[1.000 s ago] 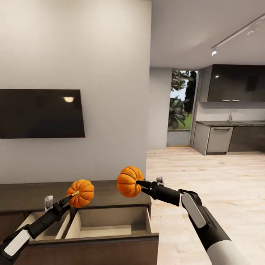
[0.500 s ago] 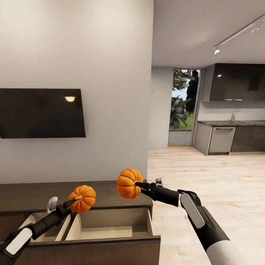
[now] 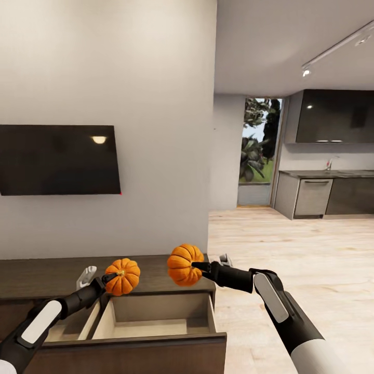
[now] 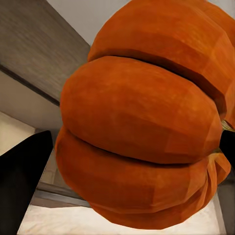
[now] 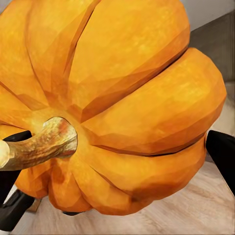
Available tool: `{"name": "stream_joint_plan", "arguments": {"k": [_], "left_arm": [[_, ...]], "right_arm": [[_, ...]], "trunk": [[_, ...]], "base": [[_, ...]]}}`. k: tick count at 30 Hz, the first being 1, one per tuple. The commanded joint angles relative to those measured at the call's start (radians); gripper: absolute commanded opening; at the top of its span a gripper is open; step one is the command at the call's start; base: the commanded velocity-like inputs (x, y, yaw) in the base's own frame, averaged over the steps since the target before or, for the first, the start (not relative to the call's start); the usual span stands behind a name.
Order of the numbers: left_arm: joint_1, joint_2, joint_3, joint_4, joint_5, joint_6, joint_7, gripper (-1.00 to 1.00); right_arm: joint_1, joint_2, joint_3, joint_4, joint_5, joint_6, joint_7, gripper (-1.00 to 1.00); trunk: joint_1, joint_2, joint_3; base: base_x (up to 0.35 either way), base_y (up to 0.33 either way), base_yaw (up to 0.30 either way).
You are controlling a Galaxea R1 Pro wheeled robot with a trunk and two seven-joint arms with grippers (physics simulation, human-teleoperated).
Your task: Place each of the two pumpkins and all three candles from the living room inside a cabinet in the living room (use any cabinet), then make sure every cabinet is closed, and position the cauldron so it is next to a table in the living room.
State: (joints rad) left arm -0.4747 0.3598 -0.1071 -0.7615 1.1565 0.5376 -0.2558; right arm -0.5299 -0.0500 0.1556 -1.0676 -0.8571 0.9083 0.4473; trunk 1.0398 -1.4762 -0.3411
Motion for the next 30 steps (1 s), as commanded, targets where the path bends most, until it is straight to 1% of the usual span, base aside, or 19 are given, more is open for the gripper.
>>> {"name": "stream_joint_plan", "arguments": {"k": [1, 2, 7, 10, 14, 30], "left_arm": [[-0.001, 0.001, -0.003, -0.001, 0.005, 0.002, 0.000, -1.00], [-0.001, 0.001, -0.003, -0.001, 0.006, 0.002, 0.000, -1.00], [-0.001, 0.001, -0.004, -0.002, 0.006, 0.002, 0.002, -1.00], [-0.001, 0.000, -0.005, -0.002, 0.005, 0.002, 0.002, -1.00], [-0.001, -0.013, -0.005, -0.002, 0.003, 0.002, 0.003, -1.00], [-0.001, -0.019, -0.015, -0.001, 0.000, 0.002, 0.004, -1.00]], "right_arm": [[-0.001, -0.001, 0.001, 0.000, 0.000, 0.002, -0.004, -1.00], [-0.001, -0.001, 0.001, 0.000, 0.000, 0.001, -0.012, -1.00], [-0.001, -0.001, 0.002, -0.001, 0.002, -0.003, -0.027, -1.00], [-0.001, -0.001, 0.002, -0.003, 0.002, -0.004, -0.025, -1.00], [-0.001, -0.001, 0.005, -0.003, 0.003, -0.005, -0.025, -1.00], [-0.001, -0.002, 0.005, -0.024, 0.004, -0.005, -0.027, -1.00]], "trunk": [[0.000, -0.001, -0.001], [0.000, -0.001, -0.001], [0.019, -0.036, -0.017], [0.019, -0.036, -0.017], [0.019, -0.036, -0.017], [0.080, -0.148, -0.067]], "base": [[0.000, 0.000, 0.000], [0.000, 0.000, 0.000], [0.000, 0.000, 0.000], [0.000, 0.000, 0.000], [0.000, 0.000, 0.000], [0.000, 0.000, 0.000]]}}
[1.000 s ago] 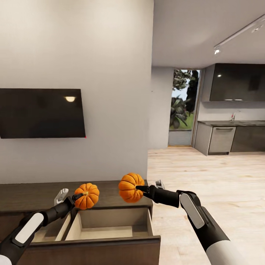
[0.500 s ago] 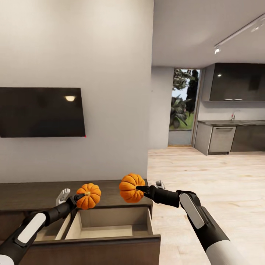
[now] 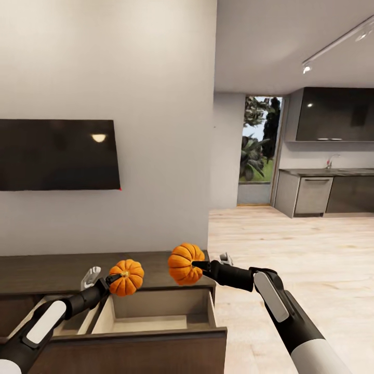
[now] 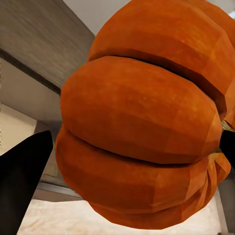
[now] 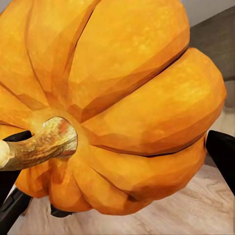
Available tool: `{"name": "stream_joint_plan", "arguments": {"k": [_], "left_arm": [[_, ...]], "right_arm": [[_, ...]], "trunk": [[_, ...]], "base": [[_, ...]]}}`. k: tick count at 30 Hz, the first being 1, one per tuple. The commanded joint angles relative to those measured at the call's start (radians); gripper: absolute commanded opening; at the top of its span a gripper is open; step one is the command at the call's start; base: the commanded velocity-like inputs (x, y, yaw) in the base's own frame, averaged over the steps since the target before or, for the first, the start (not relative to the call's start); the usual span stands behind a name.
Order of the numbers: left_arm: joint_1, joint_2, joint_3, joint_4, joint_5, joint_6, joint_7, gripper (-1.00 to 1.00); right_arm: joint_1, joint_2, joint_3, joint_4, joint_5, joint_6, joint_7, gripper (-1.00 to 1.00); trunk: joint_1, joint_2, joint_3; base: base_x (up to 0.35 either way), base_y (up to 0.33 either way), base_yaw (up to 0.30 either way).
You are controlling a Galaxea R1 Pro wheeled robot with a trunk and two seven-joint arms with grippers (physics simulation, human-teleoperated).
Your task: Place each of the two pumpkins and all three candles from the living room inside a cabinet in the living room (use any cabinet), then make sure every cabinet is closed, and position the cauldron so it is next to a table in the living room.
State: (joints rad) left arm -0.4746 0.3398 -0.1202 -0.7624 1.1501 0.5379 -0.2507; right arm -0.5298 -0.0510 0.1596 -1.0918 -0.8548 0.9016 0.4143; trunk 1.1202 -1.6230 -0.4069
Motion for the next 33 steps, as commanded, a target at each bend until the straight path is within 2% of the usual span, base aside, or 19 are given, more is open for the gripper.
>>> {"name": "stream_joint_plan", "arguments": {"k": [1, 4, 7, 11, 12, 16, 18, 20, 23, 24, 28, 33], "left_arm": [[-0.001, 0.001, -0.003, 0.000, 0.007, 0.002, -0.001, -1.00], [-0.001, -0.002, -0.004, -0.001, 0.006, 0.001, 0.006, -1.00], [-0.001, -0.019, -0.011, -0.003, 0.005, 0.001, 0.076, -1.00], [-0.001, -0.048, -0.016, -0.053, 0.004, -0.001, 0.210, -1.00], [-0.001, -0.051, -0.017, -0.067, 0.005, -0.002, 0.237, -1.00], [-0.001, -0.059, -0.026, -0.101, 0.005, -0.008, 0.304, -1.00], [-0.001, -0.070, -0.047, -0.114, 0.003, -0.012, 0.323, -1.00], [-0.002, -0.090, -0.065, -0.125, 0.001, -0.016, 0.358, -1.00], [-0.003, -0.109, -0.076, -0.176, 0.001, -0.021, 0.451, -1.00], [-0.004, -0.110, -0.078, -0.190, 0.001, -0.022, 0.472, -1.00], [-0.004, -0.115, -0.083, -0.251, 0.000, -0.026, 0.632, -1.00], [-0.005, -0.116, -0.086, -0.267, -0.001, -0.036, 0.687, -1.00]], "right_arm": [[-0.001, 0.000, 0.001, 0.000, 0.001, 0.002, 0.005, -1.00], [-0.001, 0.000, 0.003, 0.001, 0.004, 0.001, 0.004, -1.00], [-0.001, 0.000, 0.033, 0.004, 0.020, 0.003, -0.029, -1.00], [-0.001, 0.005, 0.104, 0.006, 0.093, 0.002, -0.210, -1.00], [-0.001, 0.014, 0.116, 0.003, 0.103, 0.002, -0.267, -1.00], [-0.001, 0.087, 0.169, -0.003, 0.121, -0.017, -0.488, -1.00], [-0.001, 0.104, 0.205, -0.004, 0.121, -0.073, -0.573, -1.00], [-0.001, 0.112, 0.253, -0.003, 0.121, -0.127, -0.629, -1.00], [-0.002, 0.117, 0.296, -0.011, 0.122, -0.160, -0.664, -1.00], [-0.002, 0.117, 0.299, -0.011, 0.123, -0.163, -0.667, -1.00], [-0.005, 0.118, 0.311, -0.011, 0.125, -0.176, -0.676, -1.00], [-0.008, 0.121, 0.314, -0.005, 0.127, -0.191, -0.677, -1.00]], "trunk": [[0.004, -0.008, -0.004], [0.015, -0.029, -0.014], [0.027, -0.050, -0.023], [0.042, -0.078, -0.036], [0.046, -0.085, -0.039], [0.061, -0.113, -0.051], [0.069, -0.127, -0.058], [0.077, -0.141, -0.064], [0.088, -0.162, -0.073], [0.092, -0.169, -0.076], [0.107, -0.197, -0.089], [0.127, -0.232, -0.105]], "base": [[0.000, 0.000, 0.000], [0.000, 0.000, 0.000], [0.000, 0.000, 0.000], [0.000, 0.000, 0.000], [0.000, 0.000, 0.000], [0.000, 0.000, 0.000], [0.000, 0.000, 0.000], [0.000, 0.000, 0.000], [0.000, 0.000, 0.000], [0.000, 0.000, 0.000], [0.000, 0.000, 0.000], [0.000, 0.000, 0.000]]}}
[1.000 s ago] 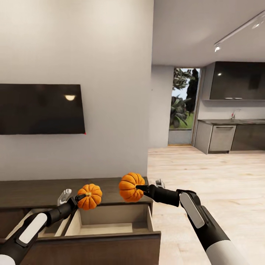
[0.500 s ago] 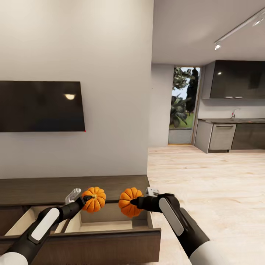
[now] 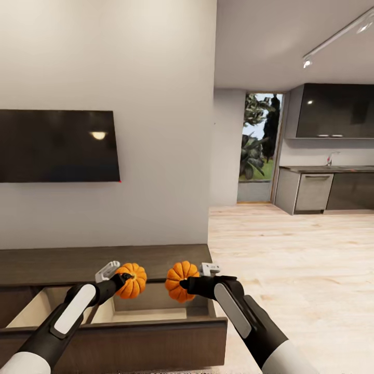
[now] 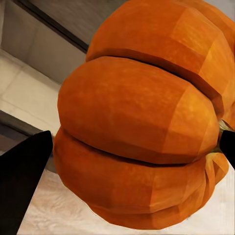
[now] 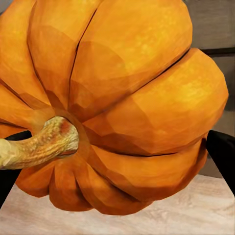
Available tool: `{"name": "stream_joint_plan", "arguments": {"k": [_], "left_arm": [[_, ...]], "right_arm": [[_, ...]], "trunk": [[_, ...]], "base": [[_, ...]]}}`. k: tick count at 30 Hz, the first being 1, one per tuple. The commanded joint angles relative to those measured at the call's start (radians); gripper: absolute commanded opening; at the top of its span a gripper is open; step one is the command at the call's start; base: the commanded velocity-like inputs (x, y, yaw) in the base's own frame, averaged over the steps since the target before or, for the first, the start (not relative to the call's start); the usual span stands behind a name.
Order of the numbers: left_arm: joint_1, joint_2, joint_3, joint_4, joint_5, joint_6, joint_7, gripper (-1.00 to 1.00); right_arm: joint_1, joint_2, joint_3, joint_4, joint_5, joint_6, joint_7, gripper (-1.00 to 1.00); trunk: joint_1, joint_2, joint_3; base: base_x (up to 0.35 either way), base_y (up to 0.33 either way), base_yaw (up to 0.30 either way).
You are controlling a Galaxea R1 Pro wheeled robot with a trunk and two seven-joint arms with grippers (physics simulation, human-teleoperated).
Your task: Place each of the two pumpkins and all three candles from the living room inside a cabinet in the living room (use any cabinet), then make sure every cabinet is closed, and position the cauldron so it is next to a table in the living room.
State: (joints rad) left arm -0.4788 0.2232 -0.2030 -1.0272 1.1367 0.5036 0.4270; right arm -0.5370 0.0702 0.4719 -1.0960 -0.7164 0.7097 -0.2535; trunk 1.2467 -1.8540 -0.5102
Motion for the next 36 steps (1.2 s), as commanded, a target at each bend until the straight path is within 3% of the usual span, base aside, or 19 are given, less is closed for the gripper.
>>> {"name": "stream_joint_plan", "arguments": {"k": [1, 7, 11, 13, 14, 16, 19, 25, 36], "left_arm": [[-0.001, 0.001, -0.003, -0.002, 0.012, -0.011, 0.012, -1.00], [-0.001, 0.003, -0.020, 0.005, 0.012, -0.056, 0.015, -1.00], [-0.001, 0.006, -0.032, 0.009, 0.011, -0.073, 0.009, -1.00], [-0.001, 0.004, -0.033, 0.010, -0.022, -0.077, 0.007, -1.00], [-0.001, 0.002, -0.032, 0.010, -0.069, -0.078, 0.006, -1.00], [-0.001, 0.001, -0.029, 0.010, -0.121, -0.080, 0.005, -1.00], [-0.001, -0.005, -0.027, 0.004, -0.147, -0.081, 0.004, -1.00], [-0.001, -0.011, -0.026, -0.003, -0.168, -0.082, 0.004, -1.00], [0.000, -0.012, -0.028, -0.003, -0.170, -0.082, 0.004, -1.00]], "right_arm": [[-0.001, 0.000, 0.002, -0.001, -0.011, -0.001, -0.009, -1.00], [-0.001, 0.000, 0.006, -0.002, -0.012, -0.049, -0.004, -1.00], [-0.001, 0.000, 0.034, -0.013, -0.013, -0.102, 0.001, -1.00], [-0.001, 0.000, 0.041, -0.016, -0.014, -0.108, 0.002, -1.00], [-0.001, 0.000, 0.042, -0.017, -0.014, -0.109, 0.002, -1.00], [-0.001, -0.001, 0.043, -0.017, -0.015, -0.109, 0.002, -1.00], [-0.001, -0.001, 0.042, -0.016, -0.015, -0.107, 0.003, -1.00], [-0.001, -0.001, 0.038, -0.016, -0.017, -0.109, 0.003, -1.00], [-0.001, -0.001, 0.035, -0.017, -0.018, -0.111, 0.004, -1.00]], "trunk": [[0.004, -0.008, -0.004], [0.027, -0.050, -0.023], [0.042, -0.078, -0.036], [0.050, -0.092, -0.042], [0.054, -0.099, -0.045], [0.054, -0.099, -0.047], [0.054, -0.099, -0.051], [0.054, -0.099, -0.060], [0.054, -0.099, -0.067]], "base": [[0.000, 0.000, 0.000], [0.000, 0.000, 0.000], [0.000, 0.000, 0.000], [0.000, 0.000, 0.000], [0.000, 0.000, 0.000], [0.000, 0.000, 0.000], [0.000, 0.000, 0.000], [0.003, 0.035, 0.000], [0.057, 0.122, -0.042]]}}
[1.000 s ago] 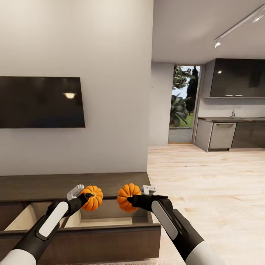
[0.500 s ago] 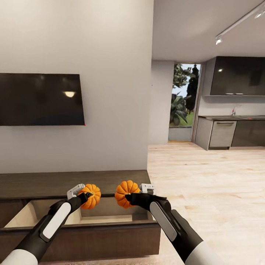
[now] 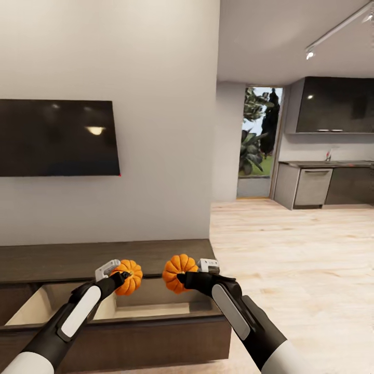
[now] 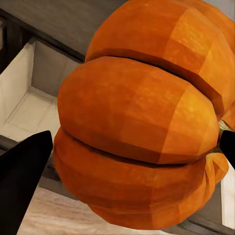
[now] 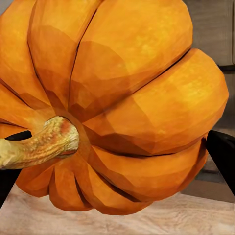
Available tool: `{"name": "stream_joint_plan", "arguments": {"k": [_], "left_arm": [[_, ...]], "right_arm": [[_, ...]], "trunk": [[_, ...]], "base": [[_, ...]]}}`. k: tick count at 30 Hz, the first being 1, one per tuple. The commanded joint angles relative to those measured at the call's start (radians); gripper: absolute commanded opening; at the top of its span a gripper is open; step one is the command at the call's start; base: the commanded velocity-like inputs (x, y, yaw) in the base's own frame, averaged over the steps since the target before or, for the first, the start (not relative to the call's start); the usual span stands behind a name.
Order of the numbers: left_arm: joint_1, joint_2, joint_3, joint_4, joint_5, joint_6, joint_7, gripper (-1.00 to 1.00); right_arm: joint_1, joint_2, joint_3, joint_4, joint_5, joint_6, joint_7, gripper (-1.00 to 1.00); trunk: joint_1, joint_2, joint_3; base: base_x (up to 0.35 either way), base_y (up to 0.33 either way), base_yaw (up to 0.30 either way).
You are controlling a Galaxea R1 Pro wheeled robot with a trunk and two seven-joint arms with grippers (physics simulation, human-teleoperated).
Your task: Place each of the two pumpkins and all three candles from the living room inside a cabinet in the living room (use any cabinet), then make sure every cabinet is closed, and position the cauldron so it is next to a table in the living room.
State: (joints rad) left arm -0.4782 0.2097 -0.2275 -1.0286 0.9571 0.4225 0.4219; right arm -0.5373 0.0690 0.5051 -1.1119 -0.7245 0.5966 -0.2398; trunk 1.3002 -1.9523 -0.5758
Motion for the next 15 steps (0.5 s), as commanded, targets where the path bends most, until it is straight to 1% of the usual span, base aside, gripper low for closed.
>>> {"name": "stream_joint_plan", "arguments": {"k": [1, 4, 7, 10, 13, 15], "left_arm": [[-0.001, 0.001, -0.004, -0.002, 0.009, -0.001, 0.009, -1.00], [-0.001, 0.001, -0.004, -0.002, 0.008, 0.000, 0.009, -1.00], [-0.001, 0.001, -0.003, -0.002, 0.008, 0.001, 0.009, -1.00], [-0.001, 0.001, -0.003, -0.002, 0.009, 0.001, 0.009, -1.00], [-0.001, 0.001, -0.003, -0.001, 0.008, 0.001, 0.009, -1.00], [-0.001, 0.001, -0.002, -0.001, 0.008, 0.001, 0.009, -1.00]], "right_arm": [[-0.001, 0.000, 0.001, -0.001, -0.009, 0.002, -0.010, -1.00], [-0.001, 0.000, 0.001, -0.002, -0.009, 0.002, -0.010, -1.00], [-0.001, 0.000, 0.001, -0.002, -0.009, 0.002, -0.010, -1.00], [-0.001, 0.000, 0.001, -0.001, -0.009, 0.002, -0.010, -1.00], [-0.001, 0.000, 0.001, 0.000, -0.009, 0.002, -0.010, -1.00], [-0.001, 0.000, 0.001, 0.000, -0.009, 0.001, -0.010, -1.00]], "trunk": [[0.000, -0.001, -0.001], [0.000, -0.001, -0.002], [0.000, -0.001, -0.002], [0.000, -0.001, -0.002], [0.000, -0.001, -0.002], [0.000, -0.001, -0.002]], "base": [[0.172, 0.073, -0.226], [0.199, 0.021, -0.168], [0.233, 0.005, -0.040], [0.091, 0.028, -0.011], [0.083, 0.150, -0.002], [0.041, 0.065, -0.001]]}}
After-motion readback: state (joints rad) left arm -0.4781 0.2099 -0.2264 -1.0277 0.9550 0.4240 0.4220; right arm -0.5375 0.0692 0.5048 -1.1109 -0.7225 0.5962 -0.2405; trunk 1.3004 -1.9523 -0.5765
